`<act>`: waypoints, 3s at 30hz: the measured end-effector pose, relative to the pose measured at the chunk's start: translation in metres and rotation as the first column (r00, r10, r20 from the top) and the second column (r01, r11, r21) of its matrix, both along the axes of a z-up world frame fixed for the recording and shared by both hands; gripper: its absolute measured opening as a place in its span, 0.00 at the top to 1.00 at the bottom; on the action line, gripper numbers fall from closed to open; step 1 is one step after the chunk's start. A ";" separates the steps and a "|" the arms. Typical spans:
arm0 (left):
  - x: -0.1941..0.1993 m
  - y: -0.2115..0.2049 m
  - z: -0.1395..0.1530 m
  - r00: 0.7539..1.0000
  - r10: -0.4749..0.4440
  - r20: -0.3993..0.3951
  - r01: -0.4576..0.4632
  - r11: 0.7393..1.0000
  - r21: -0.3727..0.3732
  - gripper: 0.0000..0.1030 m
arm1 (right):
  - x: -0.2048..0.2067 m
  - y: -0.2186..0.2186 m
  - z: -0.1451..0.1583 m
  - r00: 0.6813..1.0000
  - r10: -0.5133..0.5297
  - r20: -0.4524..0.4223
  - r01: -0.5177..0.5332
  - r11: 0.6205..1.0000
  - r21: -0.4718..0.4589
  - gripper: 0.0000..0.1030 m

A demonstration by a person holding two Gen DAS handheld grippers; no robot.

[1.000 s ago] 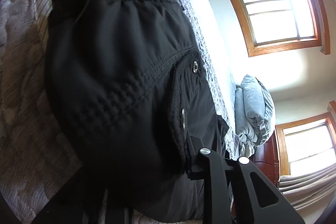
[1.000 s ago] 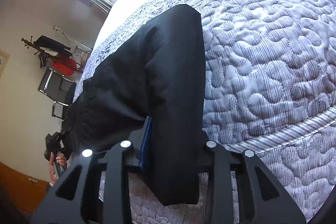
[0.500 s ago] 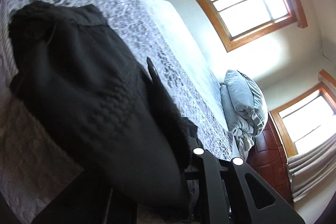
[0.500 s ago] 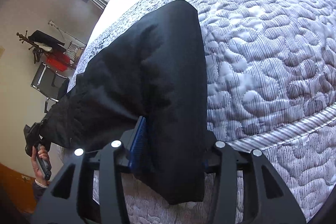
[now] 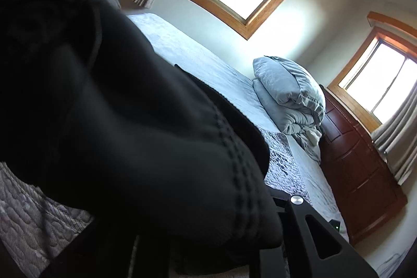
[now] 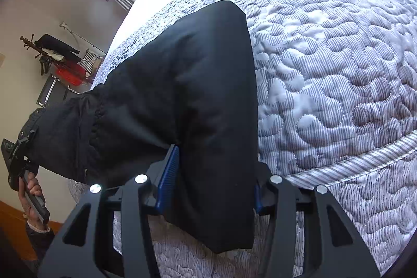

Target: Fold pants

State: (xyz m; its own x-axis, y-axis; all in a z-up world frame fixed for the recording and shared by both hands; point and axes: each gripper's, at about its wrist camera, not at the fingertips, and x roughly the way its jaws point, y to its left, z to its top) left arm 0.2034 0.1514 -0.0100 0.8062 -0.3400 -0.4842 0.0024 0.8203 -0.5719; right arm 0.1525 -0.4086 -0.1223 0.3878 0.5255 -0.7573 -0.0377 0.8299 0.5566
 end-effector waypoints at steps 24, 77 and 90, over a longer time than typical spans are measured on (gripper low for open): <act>0.056 -0.220 -0.032 0.954 -0.231 -0.191 0.299 0.777 0.554 0.77 | -0.005 -0.010 0.000 1.000 -0.005 0.013 0.004 0.999 0.033 0.45; 0.006 -0.255 -0.036 0.892 -0.349 -0.288 0.448 0.776 0.444 0.18 | 0.076 0.107 0.051 0.990 0.127 -0.060 -0.098 0.929 0.356 0.11; 0.003 -0.118 -0.042 0.945 -0.003 -0.327 0.094 0.960 0.263 0.04 | 0.073 0.131 0.055 0.989 0.149 -0.015 -0.139 0.951 0.277 0.12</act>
State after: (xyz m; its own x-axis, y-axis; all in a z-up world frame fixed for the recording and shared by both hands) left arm 0.2061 0.0334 -0.0519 0.5782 -0.1932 -0.7927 -0.1001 0.9474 -0.3039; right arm 0.2253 -0.2781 -0.0677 0.2686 0.7629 -0.5881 -0.1216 0.6325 0.7650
